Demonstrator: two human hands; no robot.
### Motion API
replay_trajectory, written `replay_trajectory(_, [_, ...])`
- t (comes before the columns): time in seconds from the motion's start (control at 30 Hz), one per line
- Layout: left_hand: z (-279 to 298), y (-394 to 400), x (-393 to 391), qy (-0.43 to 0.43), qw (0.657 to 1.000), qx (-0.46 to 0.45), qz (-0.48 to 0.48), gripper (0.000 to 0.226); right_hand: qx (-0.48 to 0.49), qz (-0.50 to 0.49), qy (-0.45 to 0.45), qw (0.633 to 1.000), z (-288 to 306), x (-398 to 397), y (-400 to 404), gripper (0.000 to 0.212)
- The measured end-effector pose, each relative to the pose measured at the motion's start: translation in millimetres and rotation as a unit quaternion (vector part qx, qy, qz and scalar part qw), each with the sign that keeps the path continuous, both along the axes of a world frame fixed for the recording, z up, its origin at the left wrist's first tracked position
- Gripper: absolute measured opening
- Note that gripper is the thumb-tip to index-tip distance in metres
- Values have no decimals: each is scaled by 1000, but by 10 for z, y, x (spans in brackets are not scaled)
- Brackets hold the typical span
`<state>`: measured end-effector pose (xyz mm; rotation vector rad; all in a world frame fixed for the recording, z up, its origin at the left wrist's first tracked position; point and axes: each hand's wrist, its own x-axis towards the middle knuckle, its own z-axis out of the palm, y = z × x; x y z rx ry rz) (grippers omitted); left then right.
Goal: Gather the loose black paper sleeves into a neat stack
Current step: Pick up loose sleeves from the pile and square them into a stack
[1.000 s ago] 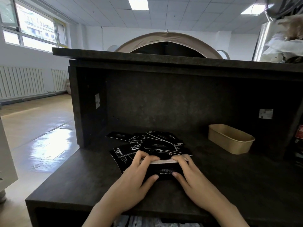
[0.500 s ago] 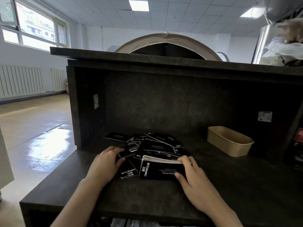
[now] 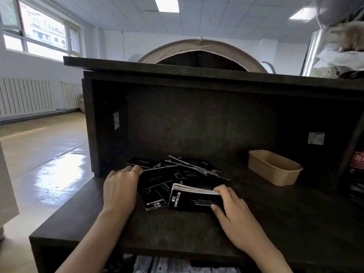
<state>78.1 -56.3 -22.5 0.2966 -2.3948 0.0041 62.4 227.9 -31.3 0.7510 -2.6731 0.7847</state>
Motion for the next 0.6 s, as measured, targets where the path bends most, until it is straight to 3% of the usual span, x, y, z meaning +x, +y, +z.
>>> replay_trajectory(0.4, [-26,92,152,192,973,126,10,8,-13,5,-6,1000,4,-5,-4,22])
replay_trajectory(0.6, [-17,106,146,268,942,201,39,9,-13,8,-12,1000,5,-26,-3,24])
